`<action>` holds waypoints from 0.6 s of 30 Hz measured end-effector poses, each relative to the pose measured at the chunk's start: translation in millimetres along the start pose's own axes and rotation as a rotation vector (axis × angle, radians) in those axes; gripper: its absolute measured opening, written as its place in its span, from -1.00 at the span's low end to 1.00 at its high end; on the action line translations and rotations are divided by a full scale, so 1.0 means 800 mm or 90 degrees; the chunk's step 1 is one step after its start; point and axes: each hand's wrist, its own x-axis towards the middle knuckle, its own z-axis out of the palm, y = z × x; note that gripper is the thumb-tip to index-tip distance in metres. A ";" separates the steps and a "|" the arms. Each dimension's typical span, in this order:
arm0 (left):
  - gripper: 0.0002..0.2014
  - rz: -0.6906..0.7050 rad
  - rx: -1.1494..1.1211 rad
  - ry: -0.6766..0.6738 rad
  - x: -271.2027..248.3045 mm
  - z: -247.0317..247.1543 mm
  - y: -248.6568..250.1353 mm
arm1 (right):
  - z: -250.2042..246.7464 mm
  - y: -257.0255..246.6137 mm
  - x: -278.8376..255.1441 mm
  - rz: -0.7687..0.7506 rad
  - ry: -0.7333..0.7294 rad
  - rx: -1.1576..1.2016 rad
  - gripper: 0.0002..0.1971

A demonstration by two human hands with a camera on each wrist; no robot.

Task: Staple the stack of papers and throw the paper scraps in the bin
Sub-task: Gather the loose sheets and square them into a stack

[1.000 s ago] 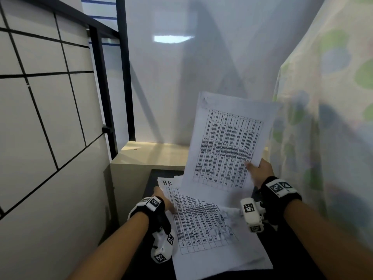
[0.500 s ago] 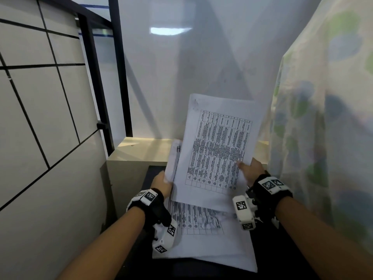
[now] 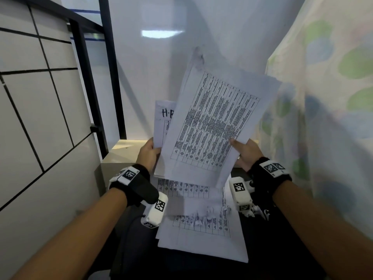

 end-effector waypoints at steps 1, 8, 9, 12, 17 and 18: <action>-0.66 0.008 0.003 0.002 0.001 0.000 0.003 | 0.000 -0.007 -0.002 -0.016 -0.006 -0.001 -0.93; -0.40 0.046 0.034 -0.040 -0.018 0.017 0.016 | 0.010 -0.022 -0.018 -0.101 0.011 -0.005 -0.93; -0.28 0.045 0.040 -0.059 -0.022 0.019 0.017 | 0.011 -0.022 -0.020 -0.109 0.013 -0.001 -0.91; -0.41 0.112 0.134 -0.057 -0.026 0.025 0.017 | 0.016 -0.020 -0.023 -0.127 0.011 0.008 -0.86; -0.77 0.144 0.166 0.007 -0.013 0.021 0.001 | 0.014 -0.012 -0.025 -0.131 -0.007 -0.026 -0.82; -0.74 0.141 0.163 0.017 -0.012 0.020 -0.001 | 0.013 -0.008 -0.025 -0.123 -0.013 -0.042 -0.84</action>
